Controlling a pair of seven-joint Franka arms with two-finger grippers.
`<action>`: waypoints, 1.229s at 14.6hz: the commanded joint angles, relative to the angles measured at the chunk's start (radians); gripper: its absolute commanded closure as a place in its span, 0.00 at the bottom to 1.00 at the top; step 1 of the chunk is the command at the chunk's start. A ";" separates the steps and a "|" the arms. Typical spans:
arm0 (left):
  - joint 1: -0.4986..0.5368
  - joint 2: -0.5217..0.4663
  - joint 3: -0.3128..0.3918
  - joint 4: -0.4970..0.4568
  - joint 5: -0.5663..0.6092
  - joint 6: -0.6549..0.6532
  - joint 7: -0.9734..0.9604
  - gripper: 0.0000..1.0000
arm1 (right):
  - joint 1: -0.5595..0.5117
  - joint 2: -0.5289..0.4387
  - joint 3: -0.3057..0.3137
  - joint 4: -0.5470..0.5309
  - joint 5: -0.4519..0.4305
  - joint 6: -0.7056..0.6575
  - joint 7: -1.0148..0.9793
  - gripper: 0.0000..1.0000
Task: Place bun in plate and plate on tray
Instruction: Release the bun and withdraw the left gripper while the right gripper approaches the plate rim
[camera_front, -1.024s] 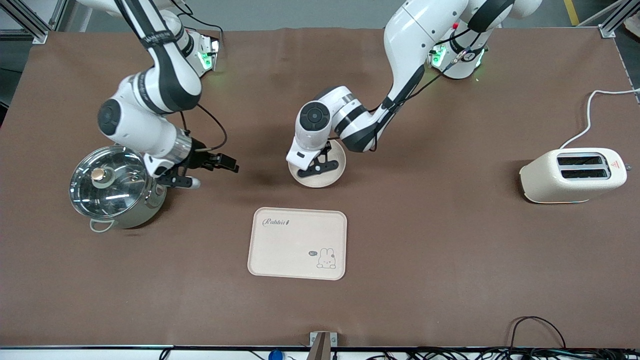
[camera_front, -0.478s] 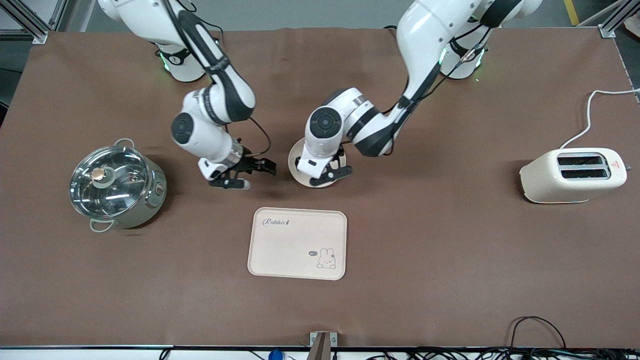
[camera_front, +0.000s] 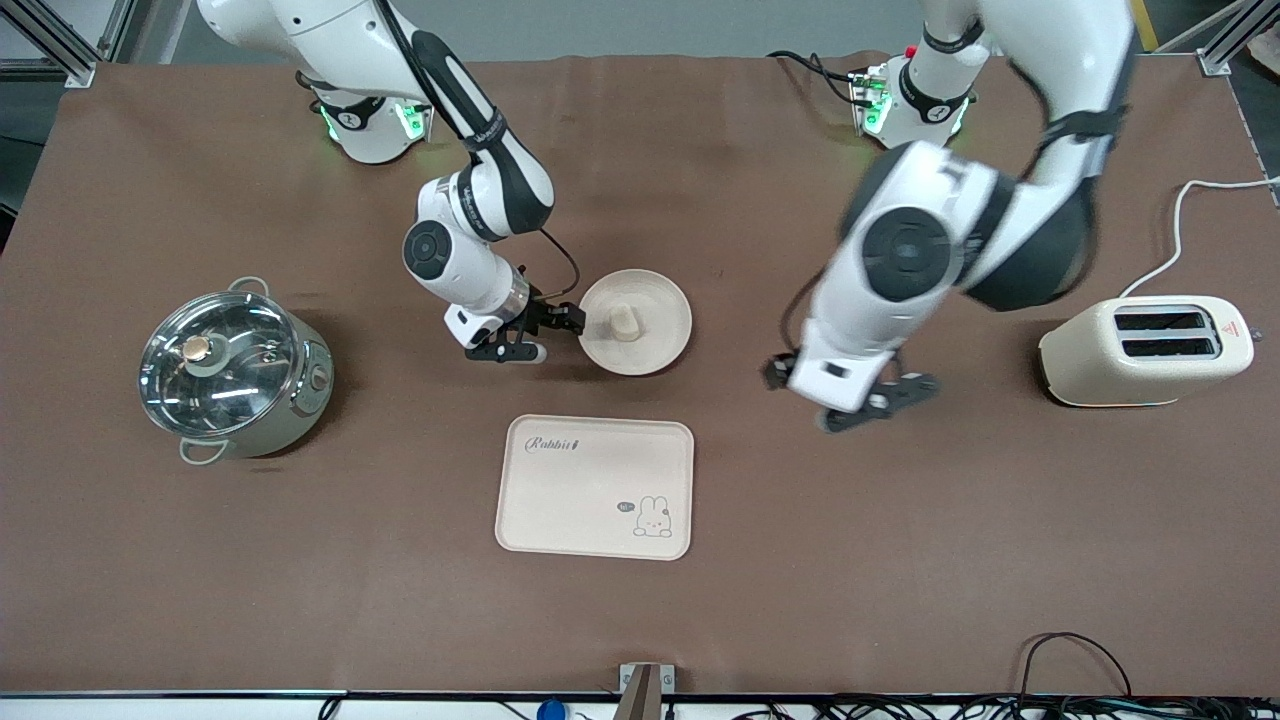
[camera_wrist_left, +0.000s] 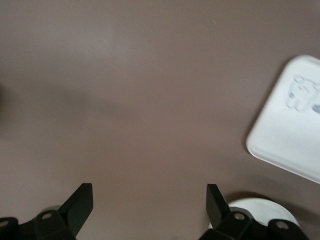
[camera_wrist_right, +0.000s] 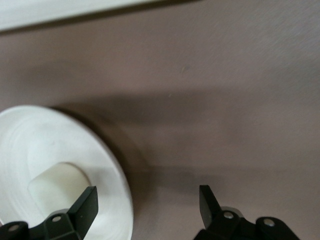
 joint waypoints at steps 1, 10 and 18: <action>0.085 -0.079 -0.008 -0.001 0.042 -0.029 0.167 0.00 | 0.034 0.005 -0.009 -0.002 0.028 0.001 -0.001 0.21; 0.297 -0.331 0.018 -0.019 -0.054 -0.202 0.625 0.00 | 0.060 0.032 -0.011 0.006 0.031 0.009 0.005 0.47; 0.229 -0.466 0.176 -0.186 -0.153 -0.164 0.660 0.00 | 0.079 0.054 -0.011 0.029 0.051 0.023 0.005 0.63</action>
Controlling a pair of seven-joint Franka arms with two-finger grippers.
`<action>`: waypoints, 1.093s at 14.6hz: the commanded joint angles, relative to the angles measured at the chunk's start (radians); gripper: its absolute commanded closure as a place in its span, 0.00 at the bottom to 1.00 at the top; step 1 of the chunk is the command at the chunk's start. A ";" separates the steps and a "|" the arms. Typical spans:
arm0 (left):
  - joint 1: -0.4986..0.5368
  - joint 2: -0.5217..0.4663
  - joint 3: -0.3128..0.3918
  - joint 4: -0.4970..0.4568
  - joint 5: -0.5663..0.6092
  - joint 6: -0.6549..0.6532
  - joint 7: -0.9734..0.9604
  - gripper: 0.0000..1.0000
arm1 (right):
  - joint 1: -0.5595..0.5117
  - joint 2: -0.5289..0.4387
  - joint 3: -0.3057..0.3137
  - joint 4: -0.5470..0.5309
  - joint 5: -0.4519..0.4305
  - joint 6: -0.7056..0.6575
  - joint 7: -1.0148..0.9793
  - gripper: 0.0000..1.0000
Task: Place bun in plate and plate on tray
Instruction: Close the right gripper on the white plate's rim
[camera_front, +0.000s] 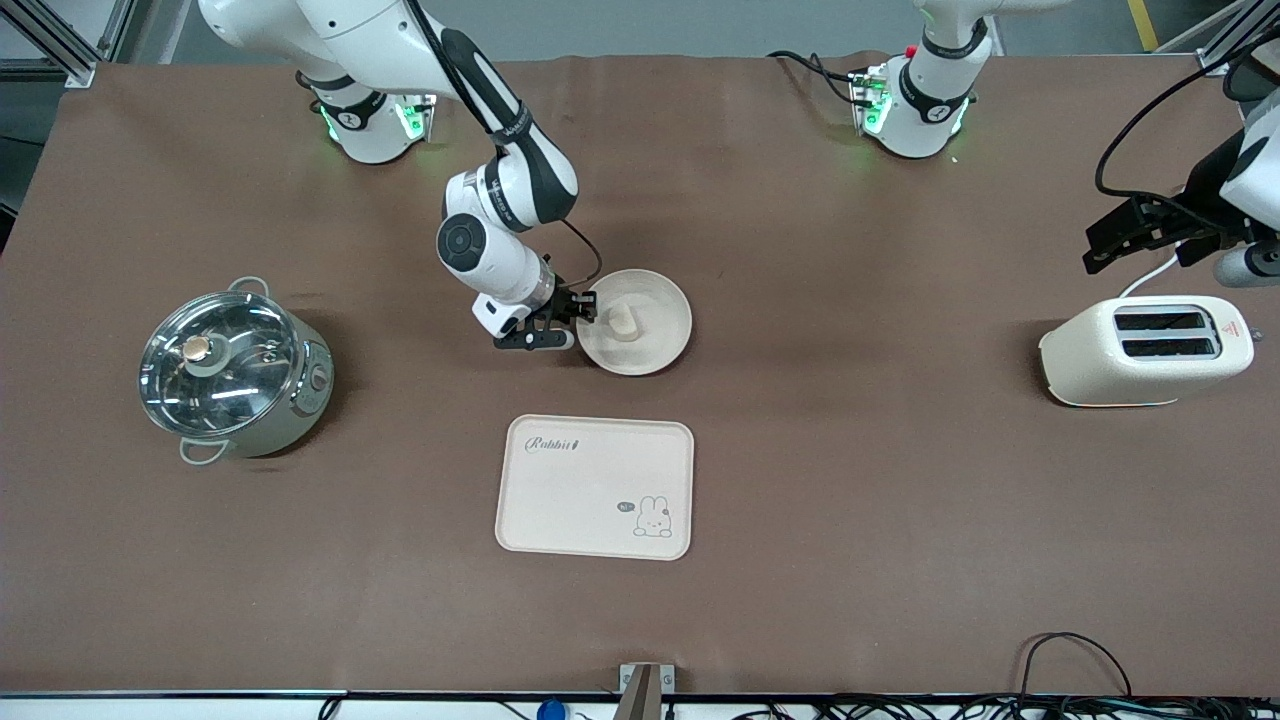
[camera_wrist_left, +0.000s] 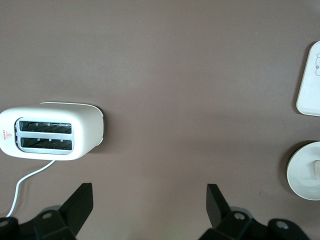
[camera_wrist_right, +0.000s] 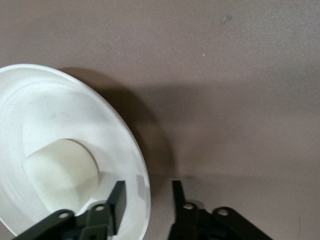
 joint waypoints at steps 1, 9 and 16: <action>-0.009 -0.027 0.008 -0.027 -0.014 0.021 0.011 0.00 | 0.019 0.016 -0.010 0.015 0.026 0.013 0.003 0.67; -0.007 -0.018 0.007 -0.010 -0.014 0.023 -0.002 0.00 | 0.033 0.031 -0.010 0.024 0.026 0.055 0.001 1.00; -0.006 -0.008 0.008 -0.010 -0.006 0.024 -0.002 0.00 | -0.017 0.020 -0.009 0.099 0.071 0.029 -0.005 1.00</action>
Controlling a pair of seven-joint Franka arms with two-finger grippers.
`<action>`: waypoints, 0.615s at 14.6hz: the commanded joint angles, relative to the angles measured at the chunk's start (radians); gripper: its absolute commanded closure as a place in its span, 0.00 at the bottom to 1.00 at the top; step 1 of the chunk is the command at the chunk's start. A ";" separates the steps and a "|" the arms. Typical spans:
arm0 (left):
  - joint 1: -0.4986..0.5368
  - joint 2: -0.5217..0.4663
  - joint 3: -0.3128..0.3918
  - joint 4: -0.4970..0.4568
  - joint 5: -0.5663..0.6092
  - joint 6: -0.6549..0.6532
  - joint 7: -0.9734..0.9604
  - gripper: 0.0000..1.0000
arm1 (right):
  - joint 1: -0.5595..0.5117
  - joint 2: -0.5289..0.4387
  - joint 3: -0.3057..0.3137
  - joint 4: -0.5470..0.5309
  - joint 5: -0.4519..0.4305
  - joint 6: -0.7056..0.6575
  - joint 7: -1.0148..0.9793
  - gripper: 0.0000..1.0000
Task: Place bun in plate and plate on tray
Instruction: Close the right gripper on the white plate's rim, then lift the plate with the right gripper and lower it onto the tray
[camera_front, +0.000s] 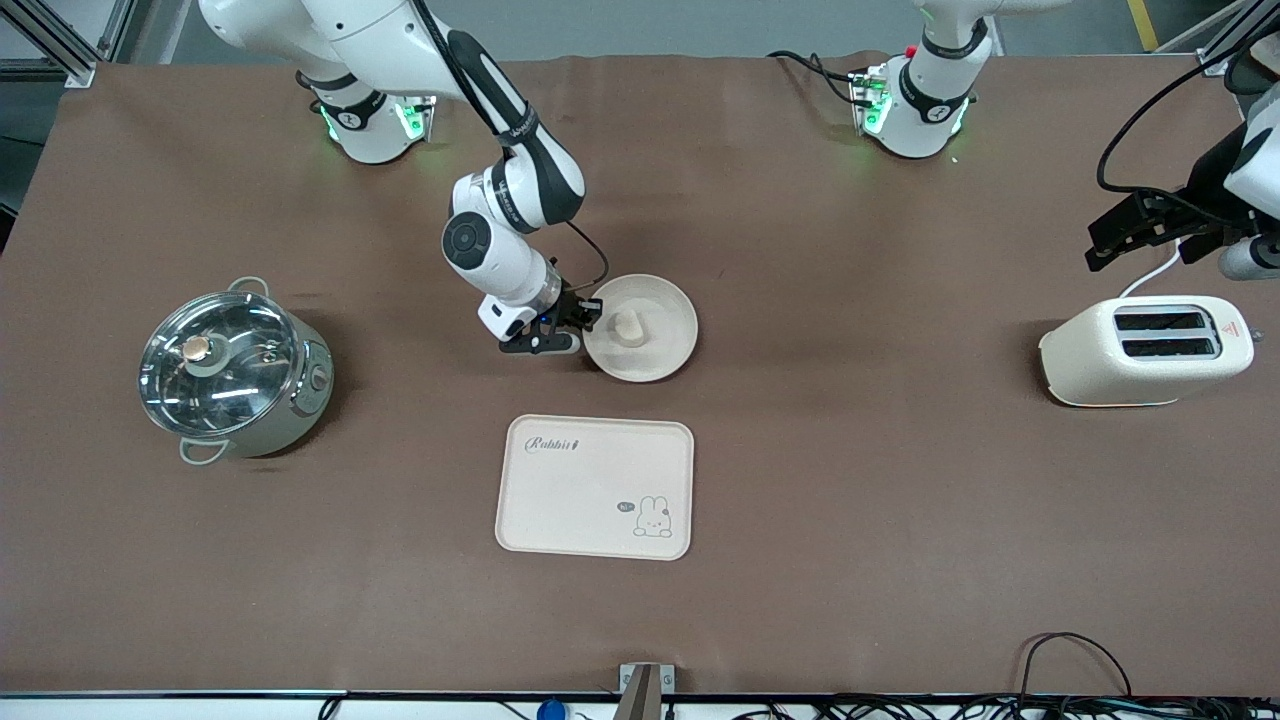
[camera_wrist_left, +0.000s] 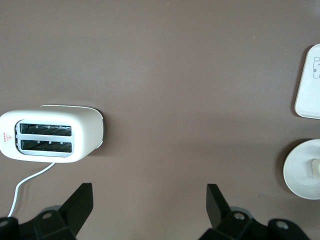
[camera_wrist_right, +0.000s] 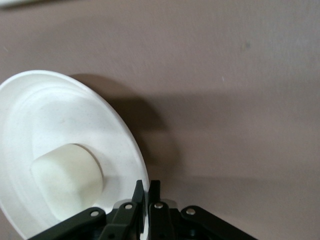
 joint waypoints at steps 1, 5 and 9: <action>-0.004 -0.004 0.007 -0.004 -0.006 0.012 -0.001 0.00 | -0.034 0.005 -0.003 0.088 0.072 -0.045 -0.007 1.00; -0.007 0.005 0.006 -0.004 -0.006 0.017 0.004 0.00 | -0.118 0.008 -0.010 0.209 0.065 -0.161 -0.005 1.00; -0.009 0.007 0.006 -0.002 -0.006 0.019 0.004 0.00 | -0.210 0.107 -0.011 0.359 0.057 -0.208 -0.016 1.00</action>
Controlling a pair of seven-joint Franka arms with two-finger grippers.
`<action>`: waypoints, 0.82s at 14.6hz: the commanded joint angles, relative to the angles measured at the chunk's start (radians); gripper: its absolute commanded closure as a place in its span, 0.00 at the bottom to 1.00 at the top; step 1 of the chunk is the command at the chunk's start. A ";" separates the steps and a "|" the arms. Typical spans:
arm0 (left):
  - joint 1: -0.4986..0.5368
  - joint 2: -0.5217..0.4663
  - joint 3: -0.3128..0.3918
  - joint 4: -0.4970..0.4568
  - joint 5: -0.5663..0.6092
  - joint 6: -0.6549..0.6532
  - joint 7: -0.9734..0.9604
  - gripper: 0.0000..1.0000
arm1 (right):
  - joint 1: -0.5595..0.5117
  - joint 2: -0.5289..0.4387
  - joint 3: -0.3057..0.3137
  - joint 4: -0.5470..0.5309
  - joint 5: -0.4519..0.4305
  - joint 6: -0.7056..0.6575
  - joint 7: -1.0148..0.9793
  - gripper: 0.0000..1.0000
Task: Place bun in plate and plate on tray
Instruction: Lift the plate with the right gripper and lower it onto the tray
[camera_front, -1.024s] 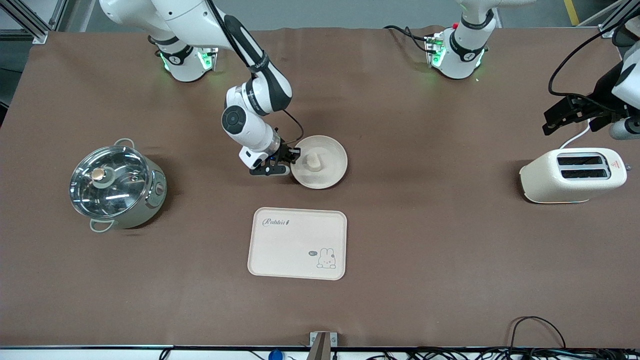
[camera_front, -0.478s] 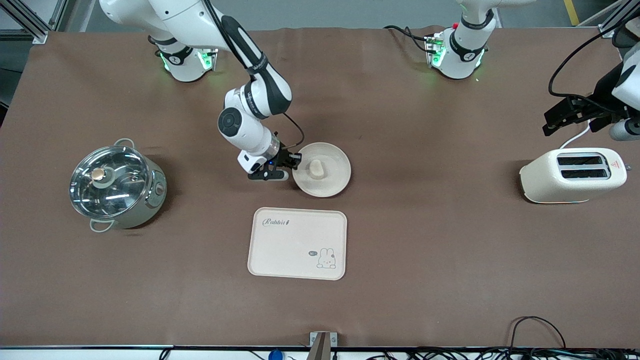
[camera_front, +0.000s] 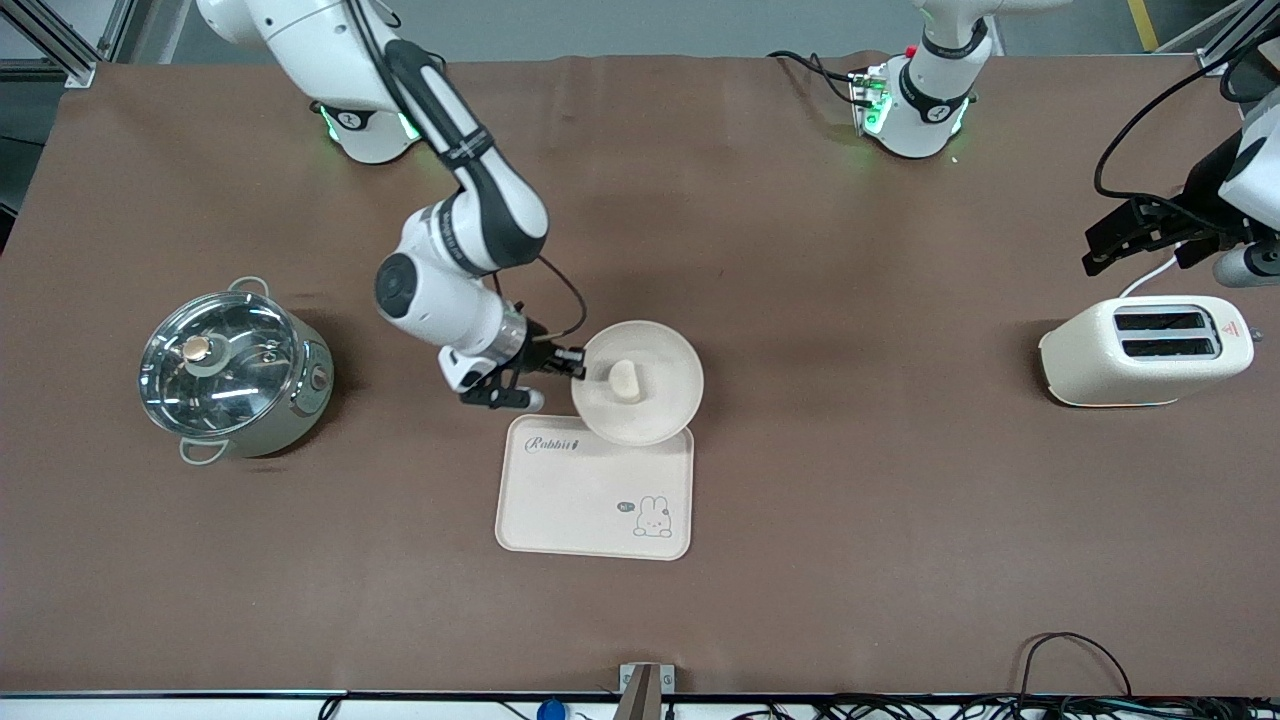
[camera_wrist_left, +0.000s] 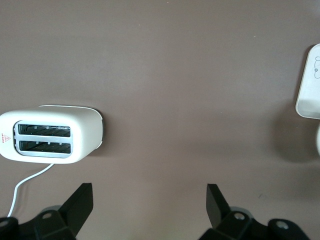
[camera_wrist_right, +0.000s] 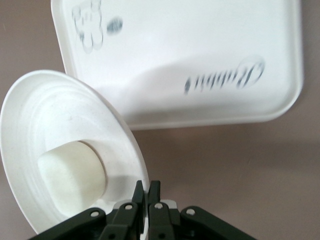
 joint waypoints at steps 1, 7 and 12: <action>-0.006 0.001 0.005 0.000 -0.006 0.013 0.004 0.00 | -0.058 0.127 0.012 0.154 -0.001 -0.019 -0.009 1.00; -0.016 0.019 0.005 0.014 -0.007 0.032 0.001 0.00 | -0.164 0.290 0.013 0.335 -0.084 -0.061 -0.012 1.00; -0.018 0.030 0.001 0.015 -0.006 0.032 0.004 0.00 | -0.158 0.345 0.013 0.380 -0.089 -0.057 -0.014 1.00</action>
